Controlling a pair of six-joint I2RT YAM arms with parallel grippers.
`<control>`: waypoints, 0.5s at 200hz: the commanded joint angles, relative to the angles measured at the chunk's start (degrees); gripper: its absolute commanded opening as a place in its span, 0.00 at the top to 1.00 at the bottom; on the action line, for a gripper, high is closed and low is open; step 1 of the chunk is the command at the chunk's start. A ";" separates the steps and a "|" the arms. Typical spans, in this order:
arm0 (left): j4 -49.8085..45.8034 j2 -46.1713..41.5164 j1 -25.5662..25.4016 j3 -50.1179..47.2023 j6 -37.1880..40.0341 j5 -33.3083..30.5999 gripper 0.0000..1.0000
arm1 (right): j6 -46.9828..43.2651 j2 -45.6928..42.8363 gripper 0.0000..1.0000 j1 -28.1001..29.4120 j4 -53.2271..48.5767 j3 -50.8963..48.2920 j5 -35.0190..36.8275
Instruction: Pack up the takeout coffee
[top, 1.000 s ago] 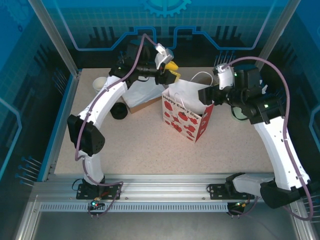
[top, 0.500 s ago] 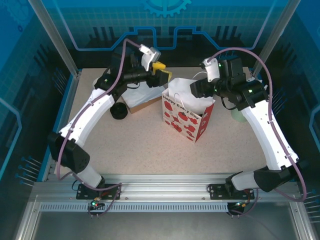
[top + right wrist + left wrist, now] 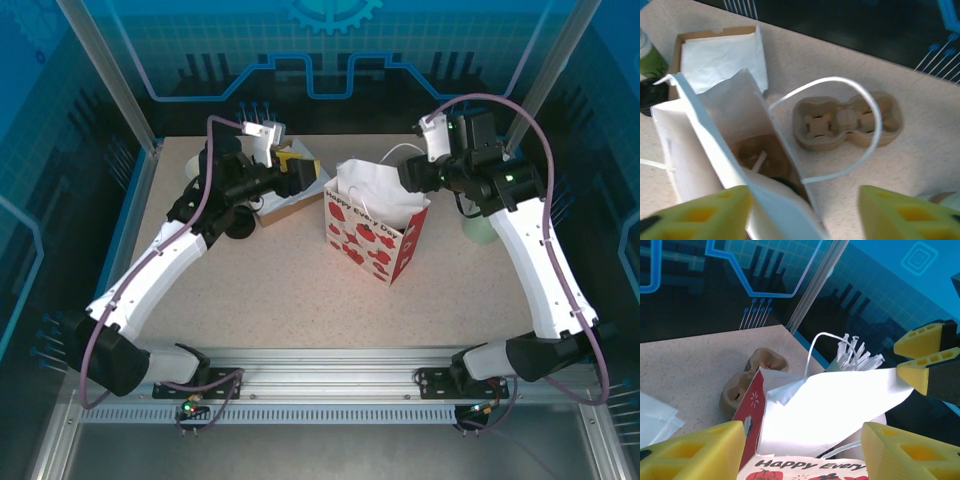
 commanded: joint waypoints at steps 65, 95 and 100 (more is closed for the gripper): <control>1.00 -3.66 0.22 -5.78 -4.59 -1.75 0.36 | 0.44 3.43 0.92 2.02 0.76 -5.24 -3.71; 0.76 -4.18 0.22 -7.51 -4.91 -2.01 0.36 | -1.10 6.62 0.93 4.65 -2.55 -4.33 2.10; 0.67 -4.16 0.24 -7.75 -4.91 -1.97 0.36 | -1.34 7.04 0.93 4.99 -3.29 -4.14 3.14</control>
